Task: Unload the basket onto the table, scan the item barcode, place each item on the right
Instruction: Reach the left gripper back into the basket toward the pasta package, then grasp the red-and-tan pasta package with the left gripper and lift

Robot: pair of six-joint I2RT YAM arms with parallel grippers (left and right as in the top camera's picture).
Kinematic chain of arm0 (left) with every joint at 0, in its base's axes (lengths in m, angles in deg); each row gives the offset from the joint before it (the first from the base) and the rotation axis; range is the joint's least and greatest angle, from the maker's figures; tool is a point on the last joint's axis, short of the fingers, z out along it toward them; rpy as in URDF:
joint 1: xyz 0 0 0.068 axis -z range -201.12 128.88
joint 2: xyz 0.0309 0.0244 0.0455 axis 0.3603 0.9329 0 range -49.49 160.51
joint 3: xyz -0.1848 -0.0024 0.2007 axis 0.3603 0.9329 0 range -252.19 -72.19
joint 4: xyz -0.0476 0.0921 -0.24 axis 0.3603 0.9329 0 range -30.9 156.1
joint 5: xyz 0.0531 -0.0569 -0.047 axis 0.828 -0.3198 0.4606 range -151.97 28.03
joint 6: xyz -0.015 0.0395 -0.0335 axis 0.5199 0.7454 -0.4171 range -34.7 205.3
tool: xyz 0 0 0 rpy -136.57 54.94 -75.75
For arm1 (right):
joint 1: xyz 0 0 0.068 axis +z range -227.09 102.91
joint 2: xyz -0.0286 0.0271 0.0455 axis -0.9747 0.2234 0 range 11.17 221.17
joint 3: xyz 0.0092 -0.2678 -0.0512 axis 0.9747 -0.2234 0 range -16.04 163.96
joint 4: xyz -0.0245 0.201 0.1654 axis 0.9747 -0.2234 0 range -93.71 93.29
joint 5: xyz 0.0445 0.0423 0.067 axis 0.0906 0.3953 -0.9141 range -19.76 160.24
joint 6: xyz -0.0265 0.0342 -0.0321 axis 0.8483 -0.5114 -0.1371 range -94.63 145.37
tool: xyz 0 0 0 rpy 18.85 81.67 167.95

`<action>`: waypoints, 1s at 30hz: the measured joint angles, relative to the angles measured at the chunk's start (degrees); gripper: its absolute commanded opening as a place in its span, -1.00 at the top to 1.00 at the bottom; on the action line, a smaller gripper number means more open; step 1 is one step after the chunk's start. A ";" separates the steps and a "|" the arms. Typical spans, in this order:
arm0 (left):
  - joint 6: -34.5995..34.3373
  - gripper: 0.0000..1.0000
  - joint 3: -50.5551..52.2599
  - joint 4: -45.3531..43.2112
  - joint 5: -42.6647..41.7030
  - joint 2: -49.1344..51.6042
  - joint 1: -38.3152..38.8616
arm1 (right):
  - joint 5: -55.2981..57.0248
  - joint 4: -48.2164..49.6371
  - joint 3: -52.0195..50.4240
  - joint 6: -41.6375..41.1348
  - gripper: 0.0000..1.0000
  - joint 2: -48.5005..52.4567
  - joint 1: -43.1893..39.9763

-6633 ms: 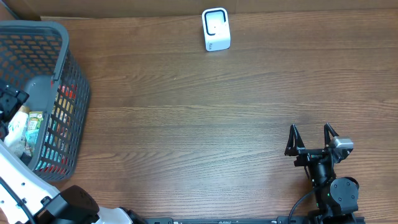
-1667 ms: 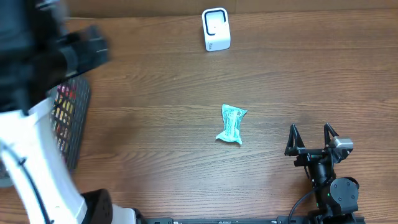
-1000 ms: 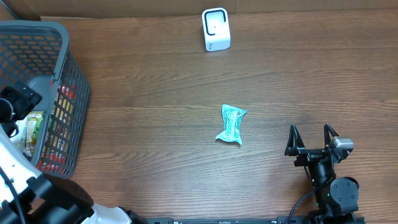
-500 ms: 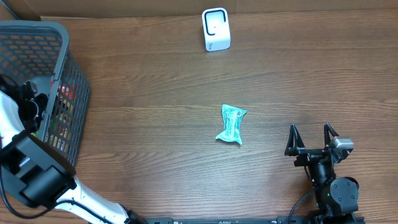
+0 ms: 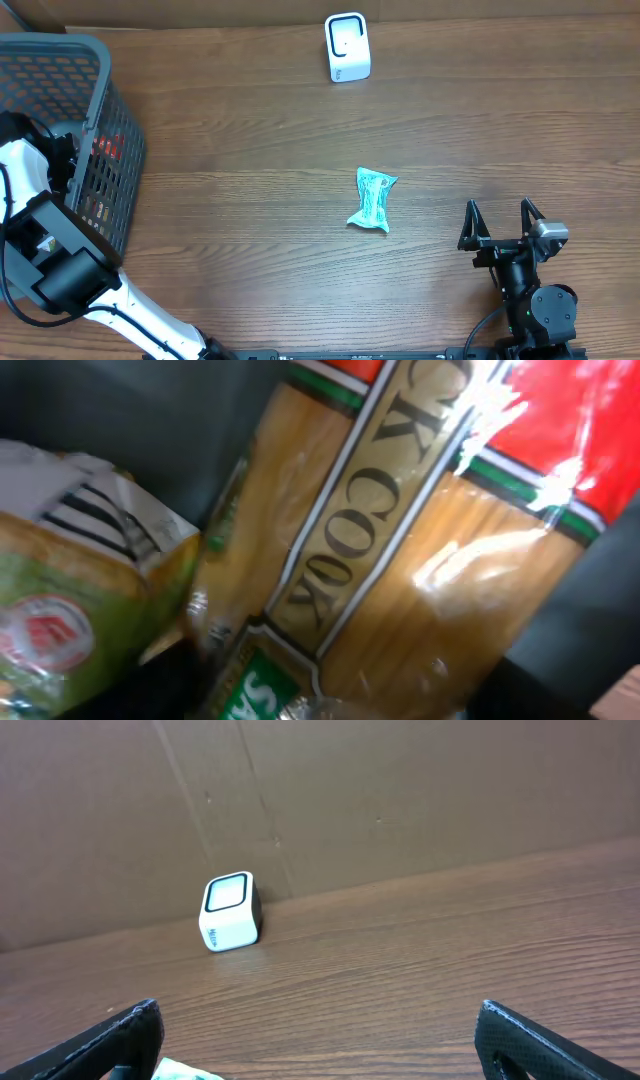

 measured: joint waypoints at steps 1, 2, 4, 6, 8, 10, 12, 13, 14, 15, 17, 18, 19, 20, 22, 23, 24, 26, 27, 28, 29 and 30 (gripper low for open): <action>-0.15 0.20 -0.02 -0.13 0.20 0.07 0.00 | 0.00 -0.02 0.00 0.02 -1.00 0.00 0.00; -0.02 0.41 -0.07 -0.44 0.15 0.09 0.00 | -0.02 -0.07 0.00 0.04 -1.00 0.00 0.00; -0.22 0.75 -0.44 -0.92 0.11 0.11 0.00 | 0.00 -0.02 0.00 0.02 -1.00 0.00 0.00; -0.39 0.92 -0.94 -0.66 0.20 0.09 0.00 | -0.02 -0.02 0.00 0.02 -1.00 0.00 0.00; -0.04 0.92 -1.57 -0.28 0.44 -0.07 0.00 | 0.00 -0.02 0.00 0.02 -1.00 0.00 0.00; -0.15 0.92 -1.99 0.26 0.42 -0.04 0.00 | 0.00 -0.02 0.00 0.00 -1.00 0.00 0.00; -0.39 0.92 -3.04 1.79 0.46 0.28 0.00 | -0.02 -0.04 0.00 0.04 -1.00 0.00 0.00; -0.61 0.91 -4.26 3.28 0.50 0.76 0.00 | 0.00 -0.04 0.00 0.00 -1.00 0.00 0.00; -0.94 0.92 -5.73 5.07 0.50 1.38 0.00 | -0.02 -0.04 0.00 0.04 -1.00 0.00 0.00; -1.29 0.92 -7.04 6.78 0.52 1.95 0.00 | -0.02 0.00 0.00 0.02 -1.00 0.00 0.00; -2.29 0.92 -10.97 11.39 0.59 3.45 0.02 | 0.00 -0.02 0.00 0.02 -1.00 0.00 0.00; -2.97 0.92 -13.14 13.73 0.63 4.17 0.09 | -0.02 -0.02 0.00 0.02 -1.00 0.00 0.00; -3.78 0.92 -15.80 16.41 0.68 4.90 0.13 | -0.02 -0.11 0.00 0.02 -1.00 0.00 0.00; -4.17 0.92 -17.29 17.59 0.68 5.11 0.26 | -0.02 0.00 0.00 0.04 -1.00 0.00 0.00; -5.38 0.92 -22.86 20.92 0.70 5.60 0.72 | -0.02 -0.02 0.00 0.02 -1.00 0.00 0.00; -6.01 0.92 -25.68 22.05 0.83 5.57 1.01 | 0.00 -0.04 0.00 0.02 -1.00 0.00 0.00; -6.40 0.92 -28.37 22.99 0.81 5.57 1.27 | 0.00 -0.02 0.00 0.02 -1.00 0.00 0.00; -7.52 0.92 -34.60 24.00 0.59 5.18 2.03 | -0.02 -0.02 0.00 0.02 -1.00 0.00 0.00; -7.76 0.92 -36.11 24.11 0.39 4.72 2.32 | 0.00 -0.04 0.00 0.02 -1.00 0.00 0.00; -7.98 0.92 -37.57 24.46 0.24 4.22 2.43 | -0.02 -0.04 0.00 0.00 -1.00 0.00 0.00; -8.22 0.92 -39.06 24.87 0.02 3.17 2.73 | 0.00 -0.02 0.00 0.02 -1.00 0.00 0.00; -8.48 0.92 -39.85 25.16 -0.31 1.99 2.97 | 0.00 -0.04 0.00 0.04 -1.00 0.00 0.00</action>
